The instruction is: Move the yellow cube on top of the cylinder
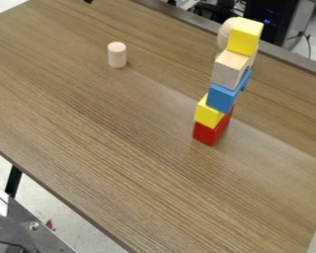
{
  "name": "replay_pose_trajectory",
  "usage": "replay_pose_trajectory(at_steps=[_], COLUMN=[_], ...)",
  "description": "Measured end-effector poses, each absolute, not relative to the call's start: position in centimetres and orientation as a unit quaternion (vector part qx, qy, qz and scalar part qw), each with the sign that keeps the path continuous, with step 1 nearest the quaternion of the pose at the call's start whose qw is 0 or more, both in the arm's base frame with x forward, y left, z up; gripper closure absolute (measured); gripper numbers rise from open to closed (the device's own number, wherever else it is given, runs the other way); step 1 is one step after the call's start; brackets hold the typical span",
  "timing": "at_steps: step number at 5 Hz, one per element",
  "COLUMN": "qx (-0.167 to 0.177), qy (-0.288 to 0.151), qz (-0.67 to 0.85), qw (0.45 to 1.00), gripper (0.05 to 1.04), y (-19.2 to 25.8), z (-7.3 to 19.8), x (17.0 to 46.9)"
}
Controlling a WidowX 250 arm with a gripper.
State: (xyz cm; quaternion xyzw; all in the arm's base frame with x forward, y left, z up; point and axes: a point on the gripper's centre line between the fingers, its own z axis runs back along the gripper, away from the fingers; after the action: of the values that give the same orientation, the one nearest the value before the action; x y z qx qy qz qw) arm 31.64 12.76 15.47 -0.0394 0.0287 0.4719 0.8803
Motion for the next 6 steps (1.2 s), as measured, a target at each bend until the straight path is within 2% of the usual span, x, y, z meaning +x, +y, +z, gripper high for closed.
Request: replay_pose_trajectory(at_steps=[1, 2, 4, 5, 6], qx=[-0.037, -0.034, -0.039, -0.033, -0.041], qy=[0.049, 0.048, -0.002, -0.053, -0.092], qz=[0.472, 0.446, 0.364, 0.308, 0.253], qw=[0.879, 0.893, 0.931, 0.949, 0.962], gripper=[0.083, 0.083, 0.083, 0.083, 0.083], y=[12.8, 11.6, 8.4, 5.7, 2.8], z=[14.1, 14.9, 19.0, 21.6, 23.8], x=[31.6, 31.6, 31.5, 31.4, 30.7])
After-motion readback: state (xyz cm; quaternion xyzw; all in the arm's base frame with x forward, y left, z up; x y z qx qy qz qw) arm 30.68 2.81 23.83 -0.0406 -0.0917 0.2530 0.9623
